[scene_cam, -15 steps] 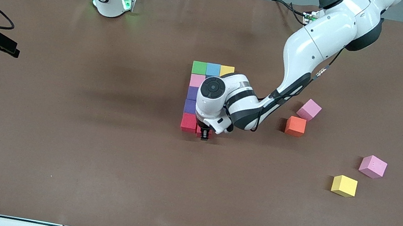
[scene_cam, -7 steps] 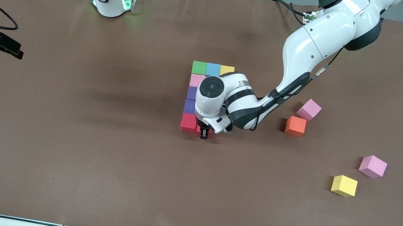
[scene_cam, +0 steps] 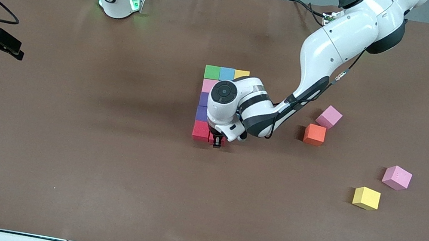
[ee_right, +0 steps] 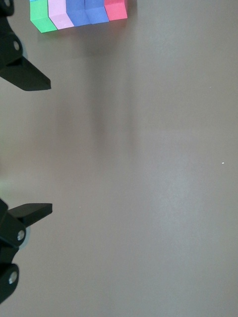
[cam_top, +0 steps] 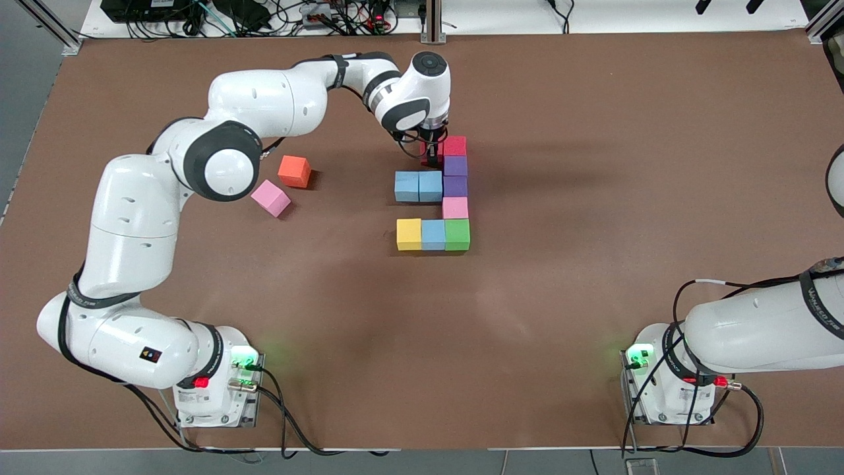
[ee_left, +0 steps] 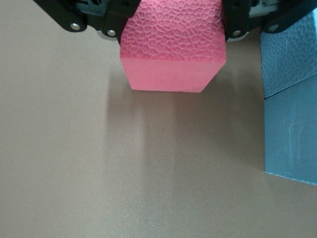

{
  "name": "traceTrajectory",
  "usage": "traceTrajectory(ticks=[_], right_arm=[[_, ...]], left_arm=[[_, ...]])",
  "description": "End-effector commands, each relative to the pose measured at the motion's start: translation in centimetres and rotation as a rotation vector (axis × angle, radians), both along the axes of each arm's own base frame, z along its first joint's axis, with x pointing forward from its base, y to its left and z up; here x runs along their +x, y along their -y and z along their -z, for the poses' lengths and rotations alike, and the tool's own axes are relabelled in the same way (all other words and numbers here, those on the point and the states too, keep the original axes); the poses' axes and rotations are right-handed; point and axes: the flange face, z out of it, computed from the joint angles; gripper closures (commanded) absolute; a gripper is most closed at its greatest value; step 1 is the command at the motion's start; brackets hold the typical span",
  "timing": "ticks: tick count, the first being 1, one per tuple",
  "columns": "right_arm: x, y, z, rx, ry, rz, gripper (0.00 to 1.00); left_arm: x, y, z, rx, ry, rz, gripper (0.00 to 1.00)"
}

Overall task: Arrange 11 blocks into digit 3
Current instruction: 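Lower the red block below the purple block and open the left gripper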

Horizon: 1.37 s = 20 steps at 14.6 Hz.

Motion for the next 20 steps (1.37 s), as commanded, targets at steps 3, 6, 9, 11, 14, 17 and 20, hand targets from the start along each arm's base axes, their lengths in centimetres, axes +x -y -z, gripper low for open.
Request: traceTrajectory(ticks=[3, 6, 9, 11, 14, 17, 20], right_arm=[[-4.4, 0.1, -1.5, -0.004, 0.032, -0.001, 0.0], [-6.1, 0.1, -1.5, -0.007, 0.026, -0.001, 0.0], [-6.3, 0.0, -2.3, -0.015, 0.042, -0.007, 0.0], [-6.3, 0.1, -3.0, -0.019, 0.052, -0.008, 0.0], [-6.6, -0.1, -3.1, -0.019, 0.042, -0.011, 0.0], [-7.4, 0.1, -3.7, -0.019, 0.032, -0.008, 0.0], [-7.7, 0.0, -4.1, -0.018, 0.038, -0.007, 0.0]], left_arm=[[-0.7, 0.1, 1.3, 0.023, -0.043, 0.027, 0.86], [-0.9, 0.3, 1.2, 0.022, -0.044, 0.032, 0.84], [-1.0, 0.4, 1.2, 0.021, -0.043, 0.035, 0.71], [-0.8, 0.3, 0.9, 0.02, -0.039, 0.04, 0.45], [-0.7, 0.2, 0.8, 0.021, -0.036, 0.087, 0.0], [-0.5, 0.3, 0.1, 0.018, -0.025, 0.095, 0.0], [0.3, -0.1, -1.6, 0.008, -0.004, 0.085, 0.0]])
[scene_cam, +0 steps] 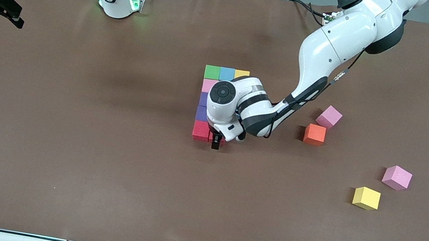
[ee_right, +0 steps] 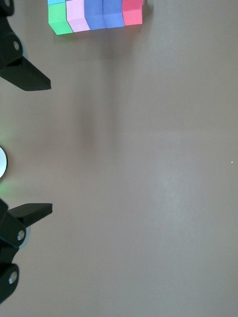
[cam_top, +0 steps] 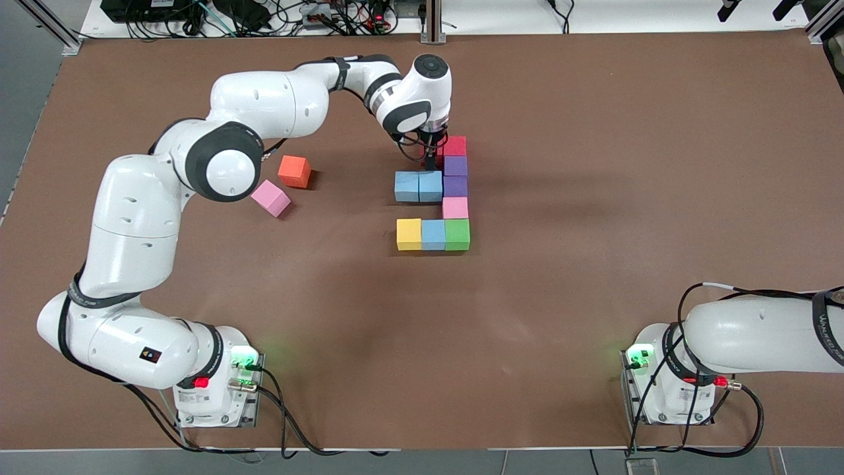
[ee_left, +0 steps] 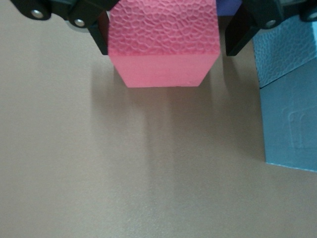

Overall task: Arrange 11 blocks into digit 3
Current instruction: 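Lower the red block below the purple block and open the left gripper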

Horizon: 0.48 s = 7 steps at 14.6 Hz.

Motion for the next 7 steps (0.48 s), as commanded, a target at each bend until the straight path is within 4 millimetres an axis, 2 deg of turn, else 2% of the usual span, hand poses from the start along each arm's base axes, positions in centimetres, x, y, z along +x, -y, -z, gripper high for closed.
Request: traceTrajectory(ticks=[1, 4, 6, 7], right_arm=[[-1.0, 0.3, -0.5, -0.012, 0.008, -0.003, 0.0], [-0.9, 0.1, -0.3, -0.007, 0.003, -0.003, 0.0], [-1.0, 0.1, -0.4, -0.007, 0.003, -0.005, 0.0], [-0.9, 0.1, -0.3, -0.007, 0.003, -0.005, 0.0]], left_arm=[[0.7, -0.1, -2.7, -0.009, 0.019, 0.001, 0.0], [0.6, -0.3, -5.0, 0.01, 0.023, -0.004, 0.0], [1.3, -1.0, -7.9, 0.005, 0.046, -0.02, 0.0], [2.0, -1.6, -10.5, 0.002, 0.077, -0.026, 0.0]])
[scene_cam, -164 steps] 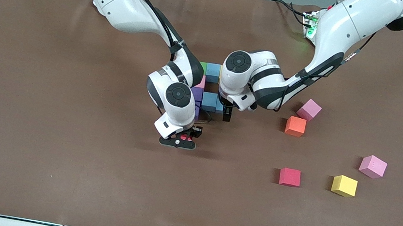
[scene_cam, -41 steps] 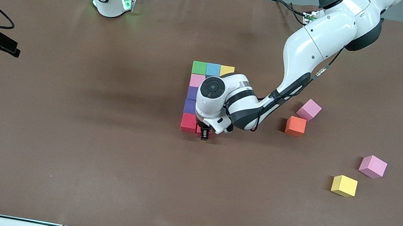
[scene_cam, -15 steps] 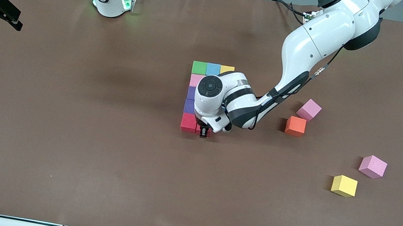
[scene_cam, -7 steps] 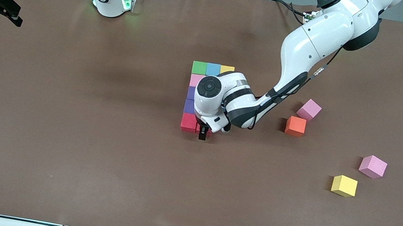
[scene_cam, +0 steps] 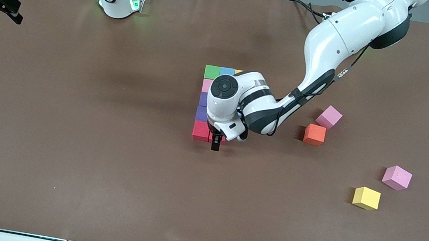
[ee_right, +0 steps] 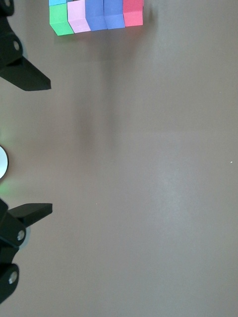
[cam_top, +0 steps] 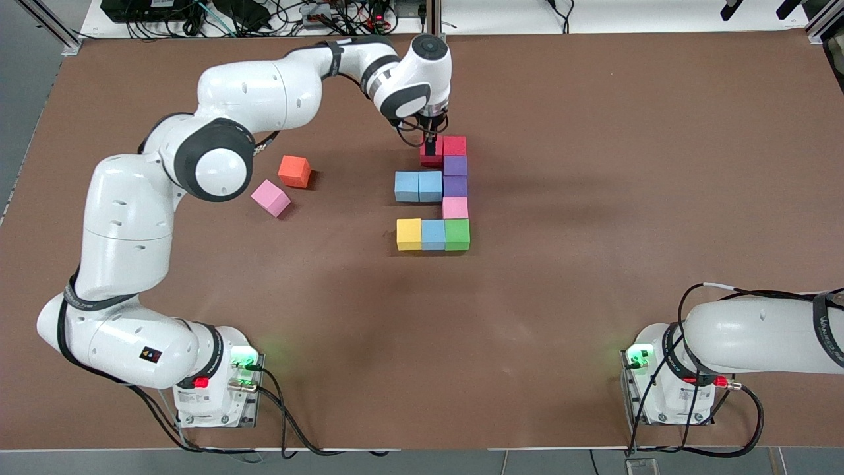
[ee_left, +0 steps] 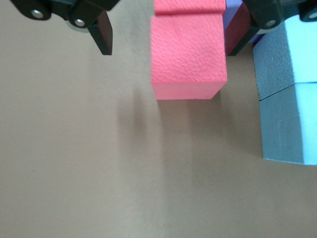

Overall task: Arrange 11 blocks into digit 3
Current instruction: 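Lower the red block below the purple block and open the left gripper, then move the left gripper over to the yellow block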

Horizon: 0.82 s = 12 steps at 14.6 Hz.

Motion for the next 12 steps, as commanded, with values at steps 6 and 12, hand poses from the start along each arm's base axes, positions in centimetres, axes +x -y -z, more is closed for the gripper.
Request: traceTrajectory(ticks=[6, 12], right_arm=[[-0.6, 0.1, 0.0, -0.007, -0.001, -0.006, 0.0], [-0.6, 0.0, 0.0, -0.007, -0.001, -0.009, 0.0]], left_arm=[[5.1, -7.4, -11.7, -0.029, 0.06, 0.053, 0.0], [8.9, -14.2, -10.2, 0.02, 0.035, 0.277, 0.0]])
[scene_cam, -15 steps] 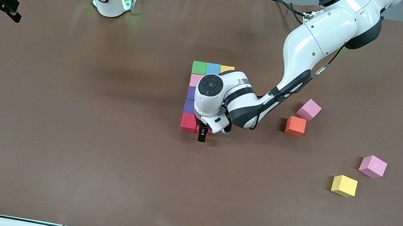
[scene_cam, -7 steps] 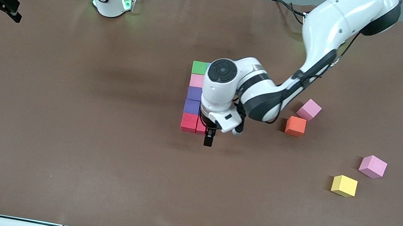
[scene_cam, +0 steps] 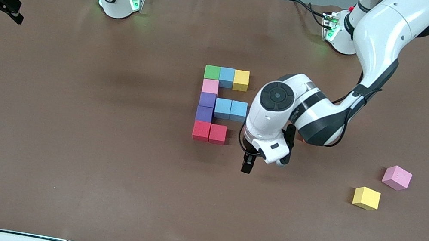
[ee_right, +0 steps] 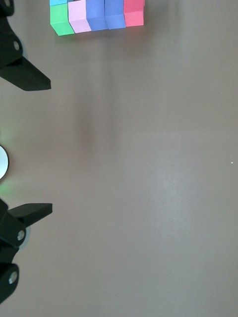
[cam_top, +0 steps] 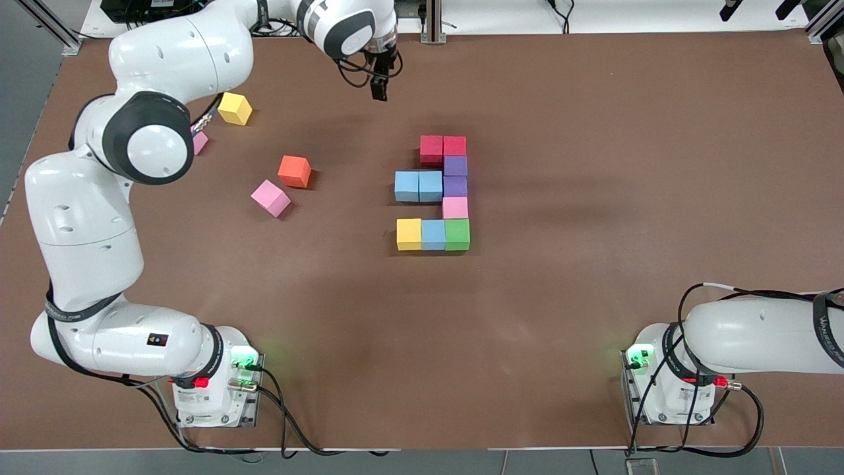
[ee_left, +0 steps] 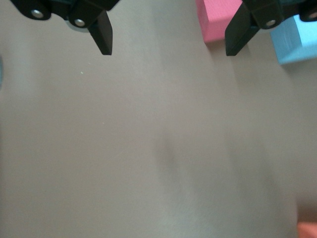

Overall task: Arrange 11 blocks into digit 3
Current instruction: 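Move the left gripper over to the yellow block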

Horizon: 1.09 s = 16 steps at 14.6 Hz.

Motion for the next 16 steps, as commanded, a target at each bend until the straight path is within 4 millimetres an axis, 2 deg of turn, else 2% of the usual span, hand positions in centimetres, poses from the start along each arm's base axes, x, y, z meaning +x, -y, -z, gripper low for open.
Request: traceTrajectory(ticks=[1, 4, 5, 6, 8, 10, 11, 13, 16], right_arm=[[-0.6, 0.1, 0.0, -0.007, 0.0, -0.008, 0.0], [-0.7, 0.1, -0.1, -0.007, 0.002, -0.008, 0.0], [-0.7, 0.1, -0.1, -0.007, 0.002, -0.008, 0.0], [-0.6, 0.1, 0.0, -0.008, 0.0, -0.009, 0.0], [-0.7, 0.1, -0.1, -0.01, 0.0, -0.009, 0.0], [-0.7, 0.1, -0.1, -0.01, 0.002, -0.009, 0.0], [-0.7, 0.1, 0.0, -0.01, -0.001, -0.009, 0.0], [-0.6, 0.1, 0.1, -0.011, -0.003, -0.009, 0.0], [-0.7, 0.0, 0.0, -0.012, -0.001, -0.01, 0.0]], left_arm=[[2.0, -4.2, -0.7, 0.011, -0.004, 0.108, 0.0], [4.6, -9.4, -0.3, 0.016, -0.021, 0.153, 0.0], [4.5, -11.0, 1.8, 0.02, -0.067, 0.172, 0.0], [3.9, -11.6, 3.5, 0.04, -0.101, 0.195, 0.0], [5.7, -17.8, 5.1, 0.061, -0.124, 0.138, 0.0], [6.5, -23.0, 9.0, 0.099, -0.17, 0.198, 0.0], [7.0, -25.4, 10.3, 0.136, -0.177, 0.23, 0.0], [7.4, -28.9, 12.2, 0.202, -0.195, 0.285, 0.0], [8.0, -33.7, 13.7, 0.24, -0.231, 0.42, 0.0]])
